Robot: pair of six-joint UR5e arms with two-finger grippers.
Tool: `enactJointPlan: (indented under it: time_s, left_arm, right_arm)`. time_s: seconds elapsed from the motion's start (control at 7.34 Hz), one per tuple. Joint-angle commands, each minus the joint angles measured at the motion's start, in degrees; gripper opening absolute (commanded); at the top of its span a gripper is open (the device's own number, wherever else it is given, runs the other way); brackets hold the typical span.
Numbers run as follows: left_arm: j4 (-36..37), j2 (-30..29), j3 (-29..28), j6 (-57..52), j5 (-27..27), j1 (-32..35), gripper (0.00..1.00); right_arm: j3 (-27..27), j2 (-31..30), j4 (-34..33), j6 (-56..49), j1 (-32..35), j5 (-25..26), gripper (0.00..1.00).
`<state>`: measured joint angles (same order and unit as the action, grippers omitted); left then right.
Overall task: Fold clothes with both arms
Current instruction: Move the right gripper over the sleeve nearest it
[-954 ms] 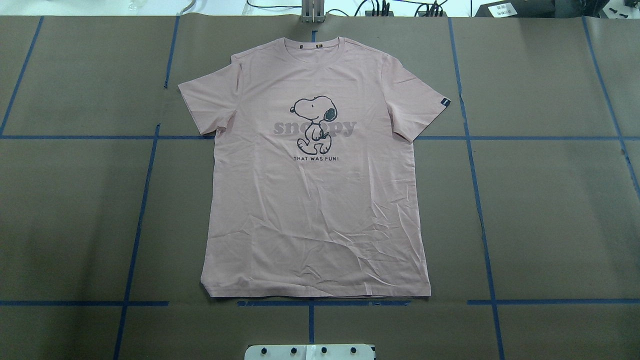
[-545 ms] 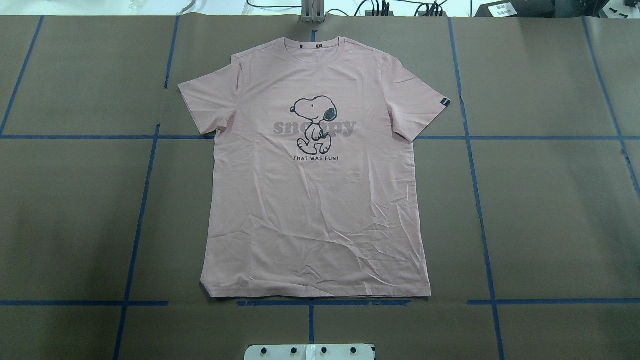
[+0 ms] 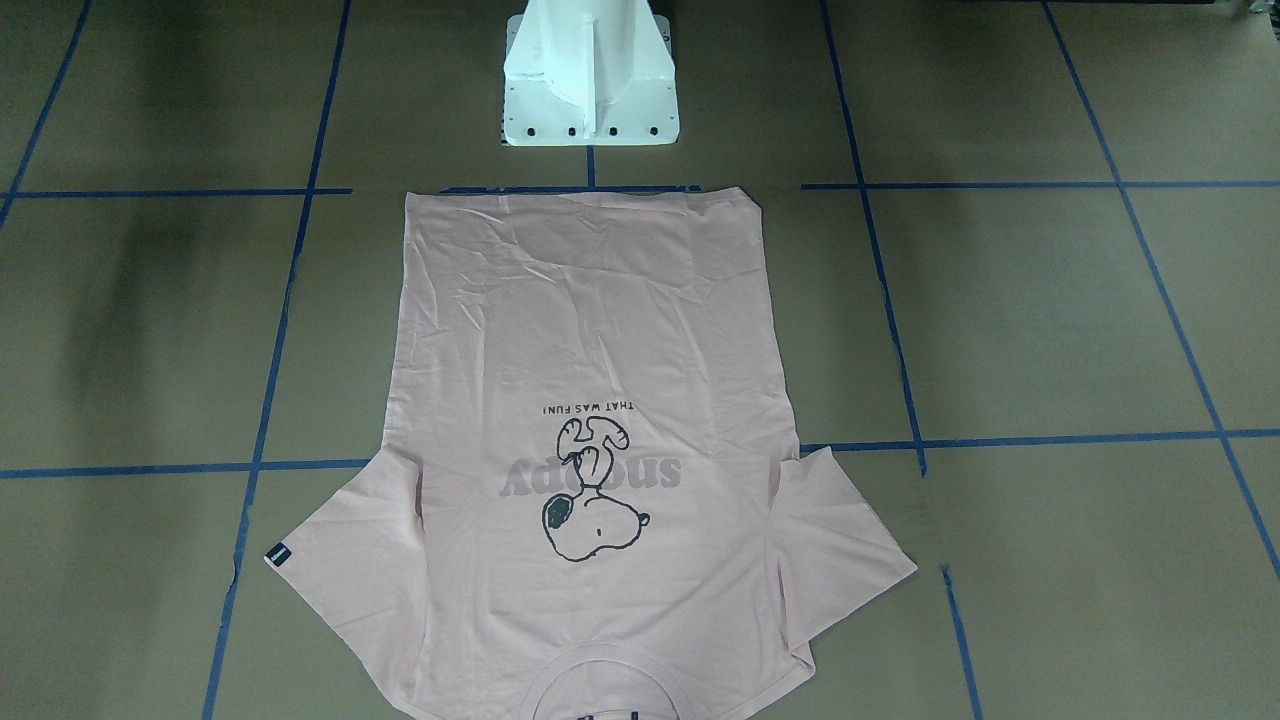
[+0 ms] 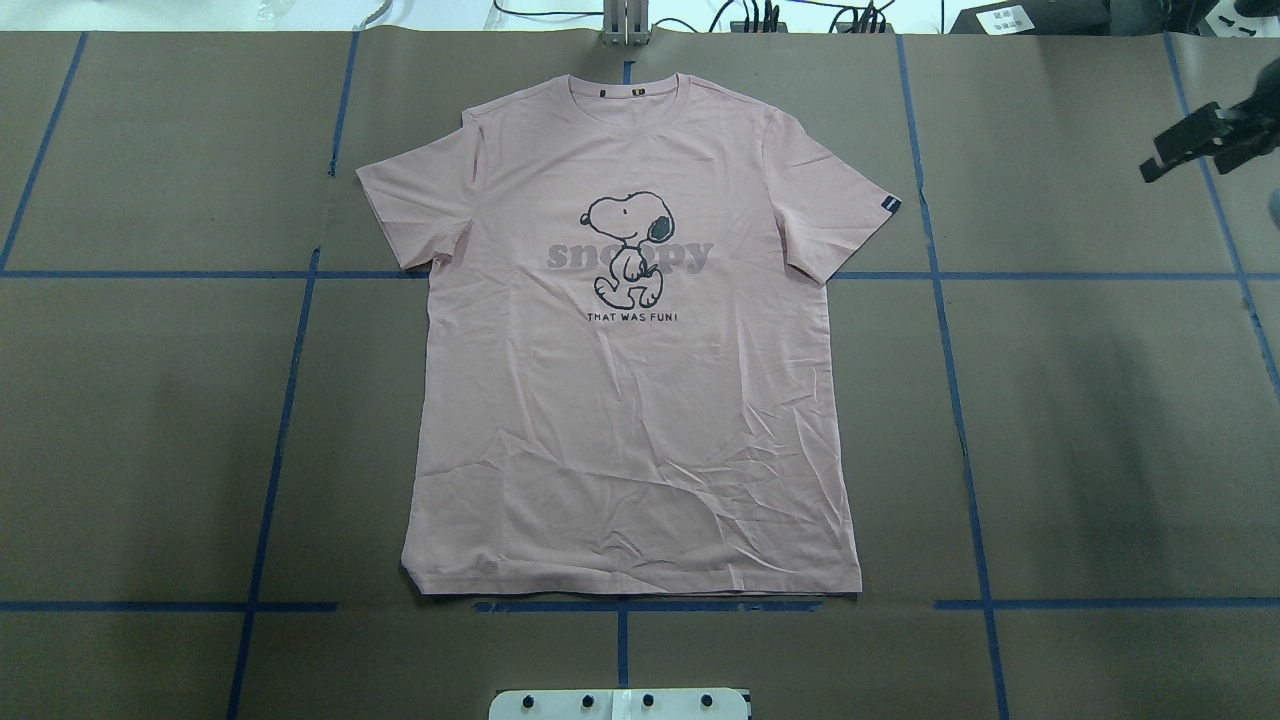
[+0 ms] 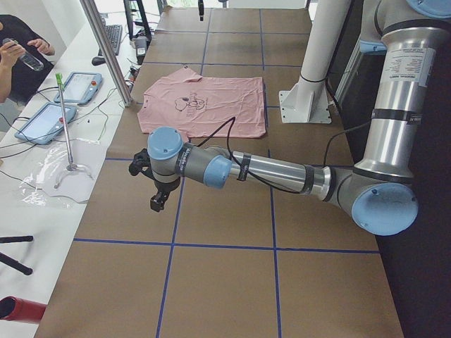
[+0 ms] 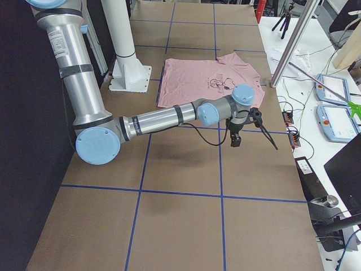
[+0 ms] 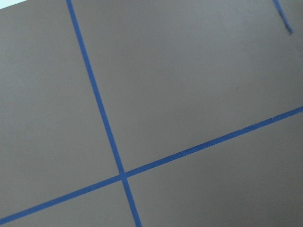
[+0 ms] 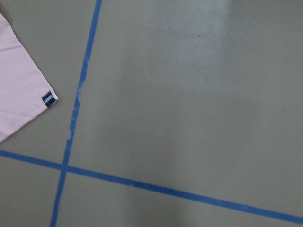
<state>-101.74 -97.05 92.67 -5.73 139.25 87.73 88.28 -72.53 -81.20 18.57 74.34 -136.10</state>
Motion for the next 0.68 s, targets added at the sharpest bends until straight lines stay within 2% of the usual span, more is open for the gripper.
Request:
enactJointPlan:
  time_s: [0.0, 0.14, 0.27, 0.41, 0.54]
  left_arm:
    - [-7.12, -3.38, -1.61, 3.08, -0.11, -1.07, 1.0]
    - [-7.94, -5.33, -2.22, 9.88, -0.2, -1.25, 1.0]
    - [-9.43, -5.52, -1.88, 12.65, -0.55, -4.47, 1.0]
    - [-9.79, -5.35, -1.96, 13.37, -0.56, -5.02, 1.0]
    - [-11.28, -5.0, -1.96, 13.38, -0.56, -5.03, 1.0]
  right_arm:
    - [-11.57, 7.2, 14.76, 10.75, -4.88, 2.05, 1.0]
    - [-17.47, 9.57, 23.02, 15.23, -7.0, 4.41, 1.0]
    - [-19.18, 11.34, 26.5, 21.71, -10.59, 8.96, 1.0]
    - [-19.37, 13.1, 26.71, 27.87, -13.84, 12.22, 1.0]
    - [-19.9, 14.42, 26.71, 28.45, -15.88, 12.78, 1.0]
